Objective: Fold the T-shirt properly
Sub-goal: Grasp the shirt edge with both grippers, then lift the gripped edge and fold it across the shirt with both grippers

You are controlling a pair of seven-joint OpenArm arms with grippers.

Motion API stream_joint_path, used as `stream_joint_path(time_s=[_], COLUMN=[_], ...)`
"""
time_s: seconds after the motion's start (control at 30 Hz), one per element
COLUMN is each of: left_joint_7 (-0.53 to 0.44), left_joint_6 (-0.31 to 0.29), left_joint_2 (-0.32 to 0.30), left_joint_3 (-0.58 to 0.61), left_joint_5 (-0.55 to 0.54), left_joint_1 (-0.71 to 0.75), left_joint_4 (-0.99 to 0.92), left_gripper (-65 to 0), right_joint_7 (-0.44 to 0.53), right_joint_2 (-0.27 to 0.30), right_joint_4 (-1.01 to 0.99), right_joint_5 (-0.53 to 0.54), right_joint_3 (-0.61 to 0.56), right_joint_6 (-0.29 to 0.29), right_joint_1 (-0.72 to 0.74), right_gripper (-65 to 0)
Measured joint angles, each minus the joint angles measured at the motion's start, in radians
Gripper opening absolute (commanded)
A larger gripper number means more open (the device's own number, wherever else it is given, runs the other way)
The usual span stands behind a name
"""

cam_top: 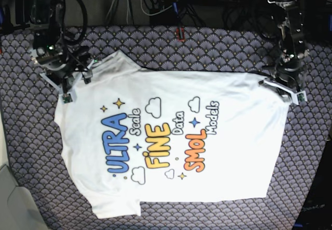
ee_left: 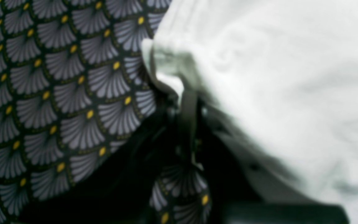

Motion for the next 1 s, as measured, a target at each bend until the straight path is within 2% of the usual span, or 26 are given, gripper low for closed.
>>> stream_joint_path(time_s=[0.27,0.4,0.43,0.8,1.0], left_joint_7=[0.000,0.000,0.000,0.000,0.023], left_joint_6=[0.000,0.000,0.000,0.000,0.003], left_joint_2=[0.003,0.003,0.003,0.005,0.008], left_joint_3=[0.000,0.000,0.000,0.000,0.003], left_joint_5=[0.000,0.000,0.000,0.000,0.003], left_joint_1=[0.000,0.000,0.000,-0.002,-0.011], left_joint_4=[0.001,0.001,0.001,0.001,0.045], left_gripper=[-64.6,-64.6,-64.6,-64.6,-64.6], right_joint_7=[0.001,0.019,0.019,0.012,0.001], right_joint_2=[-0.002,-0.002,-0.002,0.000,0.000], right_joint_4=[-0.083,-0.083,-0.083,0.064,0.077], right_joint_5=[0.003,0.002,0.002,-0.001,0.000], right_joint_3=[0.000,0.000,0.000,-0.001,-0.006], right_joint_6=[0.003,0.004,0.004,0.004,0.005], right_joint_1=[0.024,0.022,0.022,0.028,0.103], right_gripper=[-46.4,-63.2,-65.0,-65.0,-65.0])
